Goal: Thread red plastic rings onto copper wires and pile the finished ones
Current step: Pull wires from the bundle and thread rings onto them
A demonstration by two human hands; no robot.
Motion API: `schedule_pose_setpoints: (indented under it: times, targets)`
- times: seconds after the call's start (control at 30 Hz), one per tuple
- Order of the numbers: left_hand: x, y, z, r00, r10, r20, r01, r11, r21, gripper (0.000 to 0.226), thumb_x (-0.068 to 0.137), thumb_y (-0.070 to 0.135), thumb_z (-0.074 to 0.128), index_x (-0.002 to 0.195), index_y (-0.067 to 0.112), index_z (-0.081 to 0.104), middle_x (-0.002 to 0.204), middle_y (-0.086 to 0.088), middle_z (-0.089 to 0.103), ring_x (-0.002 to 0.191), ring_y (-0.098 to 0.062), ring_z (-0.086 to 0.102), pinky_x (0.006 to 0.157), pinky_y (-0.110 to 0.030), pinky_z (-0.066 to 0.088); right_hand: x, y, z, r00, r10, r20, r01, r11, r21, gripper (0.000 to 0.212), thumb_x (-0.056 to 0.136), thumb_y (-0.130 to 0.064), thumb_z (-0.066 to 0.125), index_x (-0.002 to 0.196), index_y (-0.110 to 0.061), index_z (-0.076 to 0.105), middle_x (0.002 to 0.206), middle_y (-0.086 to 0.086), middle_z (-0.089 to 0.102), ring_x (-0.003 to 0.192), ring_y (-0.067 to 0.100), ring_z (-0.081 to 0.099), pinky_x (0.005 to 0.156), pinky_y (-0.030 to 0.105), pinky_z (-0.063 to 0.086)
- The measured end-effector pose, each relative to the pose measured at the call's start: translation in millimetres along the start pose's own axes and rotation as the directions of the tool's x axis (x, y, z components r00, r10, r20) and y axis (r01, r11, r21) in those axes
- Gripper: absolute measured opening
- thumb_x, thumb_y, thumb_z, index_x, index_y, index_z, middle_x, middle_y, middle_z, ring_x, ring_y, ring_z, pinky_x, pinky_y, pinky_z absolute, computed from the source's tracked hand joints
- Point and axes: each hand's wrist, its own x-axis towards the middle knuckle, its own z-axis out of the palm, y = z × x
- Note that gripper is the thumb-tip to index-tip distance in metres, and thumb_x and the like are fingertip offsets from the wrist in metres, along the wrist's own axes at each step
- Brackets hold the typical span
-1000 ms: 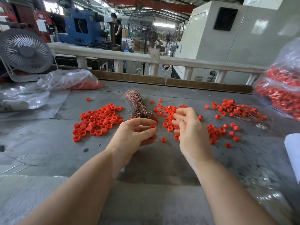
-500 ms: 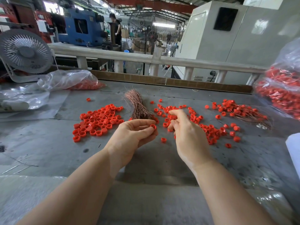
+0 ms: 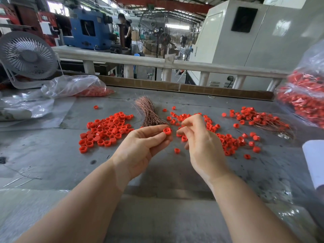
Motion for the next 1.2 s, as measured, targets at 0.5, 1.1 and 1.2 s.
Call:
schedule_pose_setpoints:
  times: [0.5,1.1,1.2]
  targets:
    - [0.1,-1.1,-2.0,0.997,0.03,0.072,-0.035,0.997,0.069,0.022,0.065,0.008,0.065,0.086,0.006,0.066,0.07,-0.005,0.069,0.06,-0.009,0.066,0.058,-0.018,0.055,4.5,1.1,-3.8,0.976,-0.079,-0.203,0.098,0.992,0.085,0.013,0.084,0.002,0.063,0.092,-0.005,0.071,0.08,-0.005,0.055,0.067,0.016,0.058,0.062,0.026,0.046]
    - [-0.8,-4.8,-0.4,0.952,0.296,0.084,-0.306,0.892,0.333,0.014,0.076,-0.004,0.065,0.082,0.009,0.064,0.068,0.0,0.07,0.062,-0.009,0.066,0.059,-0.02,0.055,1.9,-0.6,1.2,0.987,-0.122,-0.104,0.137,0.979,0.15,0.008,0.083,-0.013,0.06,0.08,-0.011,0.068,0.074,-0.004,0.061,0.066,0.009,0.054,0.062,0.029,0.047]
    - [-1.0,-4.4,-0.7,0.945,0.315,0.087,-0.325,0.883,0.337,0.017,0.076,-0.006,0.065,0.081,0.01,0.063,0.067,0.0,0.07,0.061,-0.01,0.066,0.06,-0.02,0.055,1.6,-0.7,1.4,0.988,-0.131,-0.082,0.142,0.978,0.149,0.011,0.084,-0.012,0.058,0.084,-0.011,0.07,0.076,-0.001,0.063,0.068,0.012,0.056,0.064,0.03,0.048]
